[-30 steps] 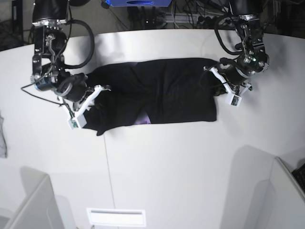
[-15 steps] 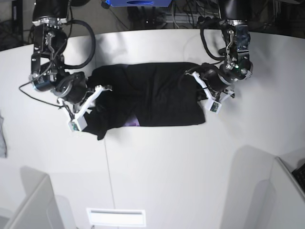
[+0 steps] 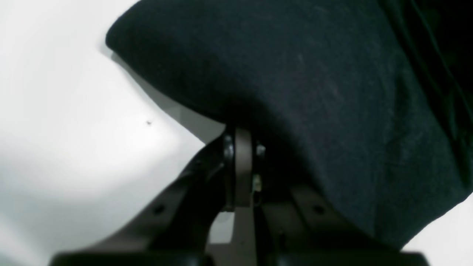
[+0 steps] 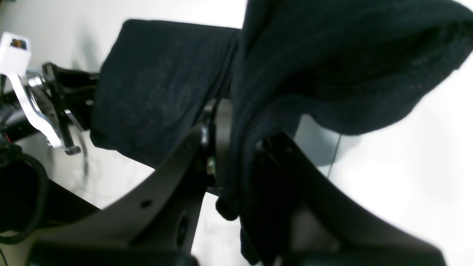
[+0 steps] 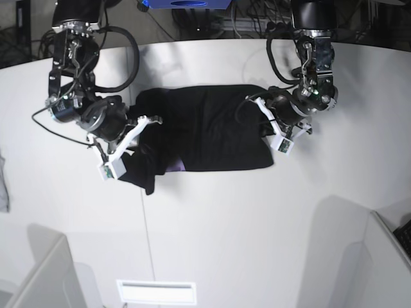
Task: Fold the T-shirt properly
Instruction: 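Grasp both ends of the folded shirt and push them together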
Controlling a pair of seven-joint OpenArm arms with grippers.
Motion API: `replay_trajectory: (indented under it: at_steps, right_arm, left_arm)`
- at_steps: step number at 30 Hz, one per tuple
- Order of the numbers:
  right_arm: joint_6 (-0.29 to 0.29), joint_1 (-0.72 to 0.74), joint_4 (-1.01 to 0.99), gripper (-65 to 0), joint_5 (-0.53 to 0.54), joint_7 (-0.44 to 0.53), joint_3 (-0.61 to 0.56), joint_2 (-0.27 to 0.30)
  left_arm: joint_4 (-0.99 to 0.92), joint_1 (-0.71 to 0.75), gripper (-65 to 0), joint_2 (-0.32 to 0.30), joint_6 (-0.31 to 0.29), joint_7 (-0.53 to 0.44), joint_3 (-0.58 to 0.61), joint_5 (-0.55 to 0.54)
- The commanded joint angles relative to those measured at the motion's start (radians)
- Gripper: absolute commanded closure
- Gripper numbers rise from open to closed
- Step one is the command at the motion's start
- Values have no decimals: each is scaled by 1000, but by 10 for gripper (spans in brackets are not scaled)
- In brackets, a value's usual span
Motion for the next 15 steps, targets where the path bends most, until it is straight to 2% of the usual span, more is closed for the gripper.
replay_trajectory:
  at_steps: [1,7,12,15]
  right_arm:
    - [5,15,23,0,12,22,3,-7]
    - [5,15,23,0,12,22,2,-56]
    - [5,15,23,0,12,22,0,-85]
    - [5,24,23,0,12,28,-49,-90]
  left_arm:
    - [6,0,0,-2,-1,40,2,24]
    - [8,0,0,-5,-1,41,60,24]
    - [6,3,0,-7,-1,41,63,24]
    - [2,1,0,-7,-1,41,66,24]
